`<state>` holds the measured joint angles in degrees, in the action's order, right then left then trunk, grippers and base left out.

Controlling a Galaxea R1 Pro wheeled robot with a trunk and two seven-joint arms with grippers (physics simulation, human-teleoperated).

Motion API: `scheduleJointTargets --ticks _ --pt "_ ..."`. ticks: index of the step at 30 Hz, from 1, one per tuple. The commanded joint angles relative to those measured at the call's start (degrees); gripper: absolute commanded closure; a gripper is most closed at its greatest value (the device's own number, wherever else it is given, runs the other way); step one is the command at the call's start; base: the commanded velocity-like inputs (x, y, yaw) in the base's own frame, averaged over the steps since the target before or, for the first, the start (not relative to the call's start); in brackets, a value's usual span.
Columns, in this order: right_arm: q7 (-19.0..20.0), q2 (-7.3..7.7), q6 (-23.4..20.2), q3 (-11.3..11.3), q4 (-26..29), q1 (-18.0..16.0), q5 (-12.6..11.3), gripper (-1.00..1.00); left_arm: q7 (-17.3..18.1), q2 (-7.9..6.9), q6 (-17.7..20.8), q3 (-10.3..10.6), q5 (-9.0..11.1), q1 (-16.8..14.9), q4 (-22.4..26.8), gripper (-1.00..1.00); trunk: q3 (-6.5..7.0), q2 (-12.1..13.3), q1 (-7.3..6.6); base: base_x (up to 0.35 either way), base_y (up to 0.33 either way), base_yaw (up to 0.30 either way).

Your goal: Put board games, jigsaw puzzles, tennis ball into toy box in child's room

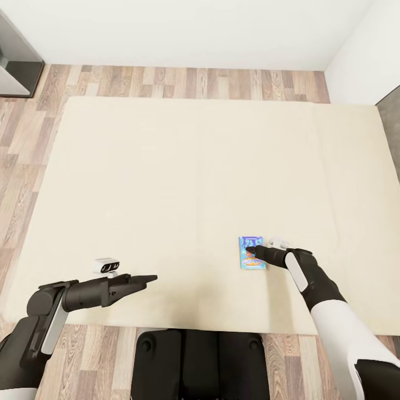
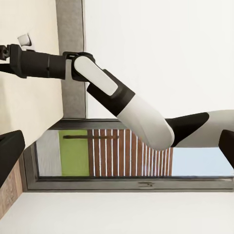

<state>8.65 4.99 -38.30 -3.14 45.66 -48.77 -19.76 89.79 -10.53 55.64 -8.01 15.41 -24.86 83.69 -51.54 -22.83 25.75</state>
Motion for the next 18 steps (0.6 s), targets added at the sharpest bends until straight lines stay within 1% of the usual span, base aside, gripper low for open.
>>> scheduleJointTargets --ticks 1,18 --pt "0.27 -0.07 -0.27 -0.15 0.05 -0.01 0.16 -1.00 0.21 -0.02 0.61 0.01 -0.03 -0.01 0.00 -1.00 -0.06 -0.09 0.03 0.000 0.000 0.000" --pt "0.39 0.08 -0.28 -0.23 0.05 0.06 0.08 -1.00 0.21 -0.07 0.61 0.01 -0.03 -0.01 -0.01 -1.00 -0.06 -0.09 0.03 0.000 0.000 0.000"
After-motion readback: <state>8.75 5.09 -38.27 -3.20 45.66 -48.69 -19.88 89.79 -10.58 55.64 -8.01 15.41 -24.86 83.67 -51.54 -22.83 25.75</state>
